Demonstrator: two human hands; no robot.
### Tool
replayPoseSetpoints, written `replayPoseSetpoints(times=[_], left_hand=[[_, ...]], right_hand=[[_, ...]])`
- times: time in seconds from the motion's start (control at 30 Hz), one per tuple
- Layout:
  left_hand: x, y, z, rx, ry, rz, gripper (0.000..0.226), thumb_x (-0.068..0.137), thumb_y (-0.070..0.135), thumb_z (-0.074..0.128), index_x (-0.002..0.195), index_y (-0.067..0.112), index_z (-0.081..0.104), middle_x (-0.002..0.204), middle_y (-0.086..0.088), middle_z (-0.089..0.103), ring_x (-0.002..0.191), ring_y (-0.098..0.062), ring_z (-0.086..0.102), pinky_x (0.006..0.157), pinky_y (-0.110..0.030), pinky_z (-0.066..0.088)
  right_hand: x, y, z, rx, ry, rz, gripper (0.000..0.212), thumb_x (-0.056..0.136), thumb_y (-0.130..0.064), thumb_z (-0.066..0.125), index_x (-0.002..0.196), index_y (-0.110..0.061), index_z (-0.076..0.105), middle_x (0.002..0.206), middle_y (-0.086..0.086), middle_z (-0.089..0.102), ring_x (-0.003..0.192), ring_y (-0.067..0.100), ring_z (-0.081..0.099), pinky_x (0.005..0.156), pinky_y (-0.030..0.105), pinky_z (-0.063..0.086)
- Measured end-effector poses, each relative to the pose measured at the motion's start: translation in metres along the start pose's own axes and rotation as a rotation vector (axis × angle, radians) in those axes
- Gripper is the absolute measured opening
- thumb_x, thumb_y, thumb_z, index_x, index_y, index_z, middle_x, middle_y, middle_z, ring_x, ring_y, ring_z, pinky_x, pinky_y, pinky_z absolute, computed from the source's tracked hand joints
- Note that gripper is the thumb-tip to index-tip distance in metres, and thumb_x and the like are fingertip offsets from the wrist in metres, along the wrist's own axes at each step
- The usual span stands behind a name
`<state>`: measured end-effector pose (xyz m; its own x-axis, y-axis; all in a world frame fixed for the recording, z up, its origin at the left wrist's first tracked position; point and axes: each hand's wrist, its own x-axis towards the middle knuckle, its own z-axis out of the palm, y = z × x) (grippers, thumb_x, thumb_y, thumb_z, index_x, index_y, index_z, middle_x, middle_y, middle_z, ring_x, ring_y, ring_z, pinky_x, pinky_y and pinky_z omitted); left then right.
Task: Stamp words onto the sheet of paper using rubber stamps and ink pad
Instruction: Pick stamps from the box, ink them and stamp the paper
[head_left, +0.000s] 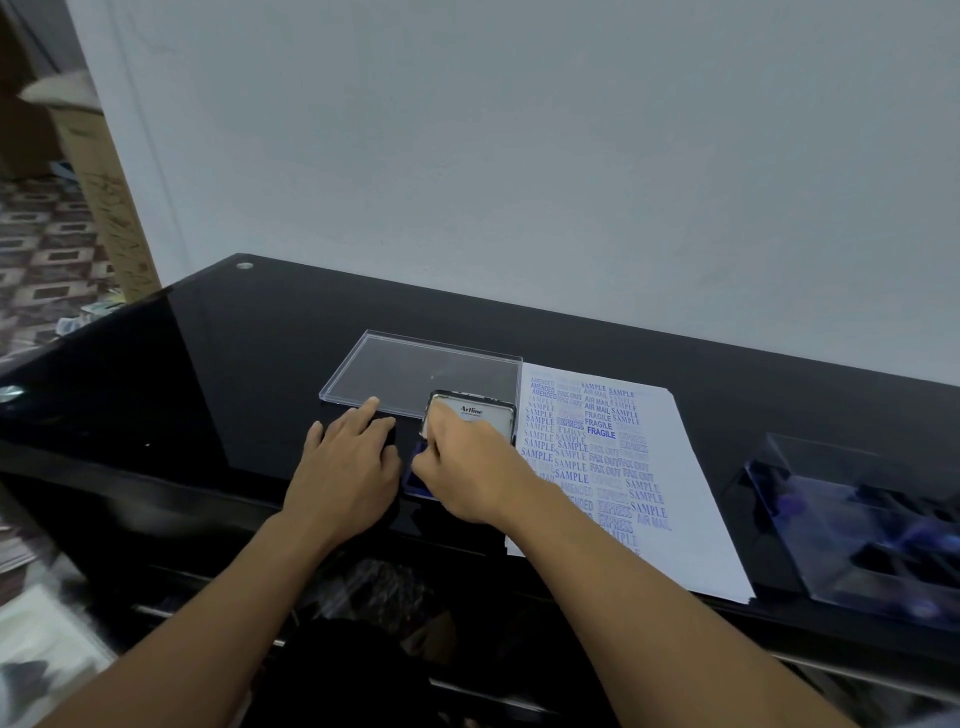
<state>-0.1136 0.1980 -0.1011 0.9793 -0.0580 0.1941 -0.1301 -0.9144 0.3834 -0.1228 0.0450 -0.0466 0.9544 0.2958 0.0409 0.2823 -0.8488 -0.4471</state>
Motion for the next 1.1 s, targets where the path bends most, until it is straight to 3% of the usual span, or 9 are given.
replayPoseSetpoints(times=[0.17,0.37,0.67,0.93,1.1], left_hand=[[0.0,0.0,-0.001,-0.013,-0.011,-0.007,0.04,0.101,0.026,0.037,0.139,0.017,0.049,0.163,-0.001,0.022,0.148,-0.017,0.022,0.119,-0.05,0.013],[0.0,0.0,-0.003,-0.015,-0.012,-0.005,0.038,0.102,0.027,0.038,0.137,0.017,0.05,0.163,-0.002,0.022,0.148,-0.017,0.022,0.119,-0.05,0.013],[0.001,0.004,-0.004,-0.044,-0.003,0.006,0.04,0.1,0.024,0.041,0.138,0.016,0.049,0.162,-0.006,0.024,0.147,-0.019,0.024,0.119,-0.051,0.013],[0.002,0.006,-0.005,-0.061,-0.014,0.003,0.039,0.1,0.026,0.04,0.138,0.02,0.049,0.162,-0.005,0.024,0.149,-0.02,0.02,0.119,-0.054,0.013],[0.002,0.006,-0.006,-0.058,-0.022,-0.007,0.037,0.1,0.027,0.04,0.135,0.02,0.05,0.162,-0.004,0.025,0.149,-0.02,0.021,0.118,-0.055,0.013]], right_hand=[[0.001,-0.003,0.0,-0.009,0.009,0.017,0.013,0.091,-0.025,0.048,0.095,-0.014,0.041,0.089,0.014,0.057,0.078,0.035,0.049,0.062,0.036,0.036],[0.011,-0.009,-0.001,-0.064,-0.04,-0.007,0.014,0.094,-0.024,0.049,0.094,-0.015,0.037,0.075,0.003,0.043,0.076,0.029,0.048,0.062,0.036,0.038],[0.006,-0.004,-0.001,-0.007,-0.018,0.007,0.012,0.092,-0.024,0.048,0.093,-0.015,0.04,0.083,0.009,0.052,0.076,0.03,0.049,0.054,0.035,0.032],[0.006,-0.006,-0.002,-0.026,-0.019,0.002,0.014,0.094,-0.026,0.047,0.09,-0.017,0.037,0.076,0.003,0.048,0.066,0.019,0.045,0.054,0.035,0.032],[0.006,-0.006,-0.002,-0.032,-0.02,0.007,0.014,0.094,-0.027,0.048,0.091,-0.017,0.038,0.079,0.005,0.051,0.073,0.027,0.05,0.059,0.035,0.036]])
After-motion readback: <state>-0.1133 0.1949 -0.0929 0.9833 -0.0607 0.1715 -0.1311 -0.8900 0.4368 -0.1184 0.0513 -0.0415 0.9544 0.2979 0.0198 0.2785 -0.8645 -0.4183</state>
